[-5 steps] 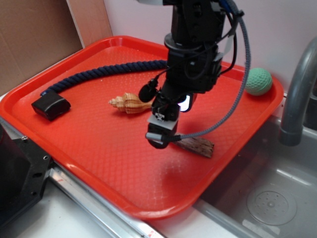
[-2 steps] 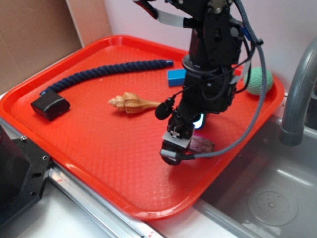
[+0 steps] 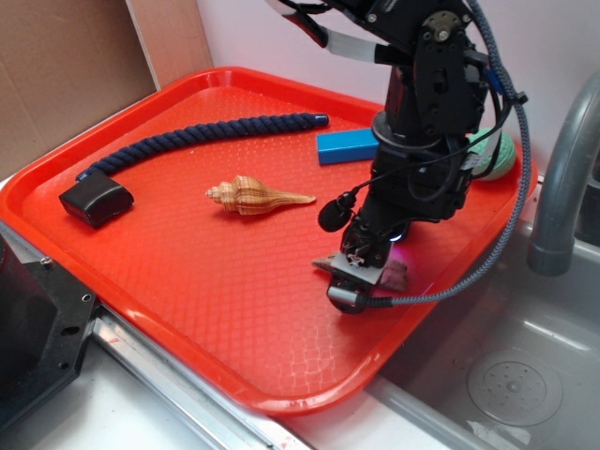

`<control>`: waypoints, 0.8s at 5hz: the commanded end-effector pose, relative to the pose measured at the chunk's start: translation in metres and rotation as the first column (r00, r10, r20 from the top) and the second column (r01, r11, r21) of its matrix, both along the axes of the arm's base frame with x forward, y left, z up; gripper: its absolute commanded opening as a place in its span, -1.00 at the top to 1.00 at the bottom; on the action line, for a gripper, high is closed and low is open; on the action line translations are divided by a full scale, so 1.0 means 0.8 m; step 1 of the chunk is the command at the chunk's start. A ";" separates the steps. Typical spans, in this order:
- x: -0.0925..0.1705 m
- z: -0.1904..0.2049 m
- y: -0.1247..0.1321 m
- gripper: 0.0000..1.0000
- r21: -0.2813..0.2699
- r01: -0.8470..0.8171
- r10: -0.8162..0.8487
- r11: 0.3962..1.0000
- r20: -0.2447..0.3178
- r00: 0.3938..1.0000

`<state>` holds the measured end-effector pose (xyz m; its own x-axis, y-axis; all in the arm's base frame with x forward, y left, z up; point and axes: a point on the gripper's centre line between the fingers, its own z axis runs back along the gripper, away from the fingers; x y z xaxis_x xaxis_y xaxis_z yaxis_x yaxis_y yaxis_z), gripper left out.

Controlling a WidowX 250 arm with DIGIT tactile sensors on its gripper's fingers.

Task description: Grab the wood chip.

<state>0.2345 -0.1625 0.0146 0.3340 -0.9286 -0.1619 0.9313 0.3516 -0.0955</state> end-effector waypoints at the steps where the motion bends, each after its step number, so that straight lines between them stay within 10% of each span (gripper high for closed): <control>1: -0.022 -0.028 0.029 1.00 0.012 -0.138 0.138 0.990 -0.072 0.988; 3: -0.014 0.027 0.032 1.00 0.116 -0.462 0.468 0.880 -0.034 0.883; 4: -0.010 0.087 0.025 1.00 0.062 -0.682 0.670 0.729 0.141 0.729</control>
<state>0.2332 -0.1240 0.0752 0.8821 -0.4058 -0.2393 0.4295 0.9014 0.0546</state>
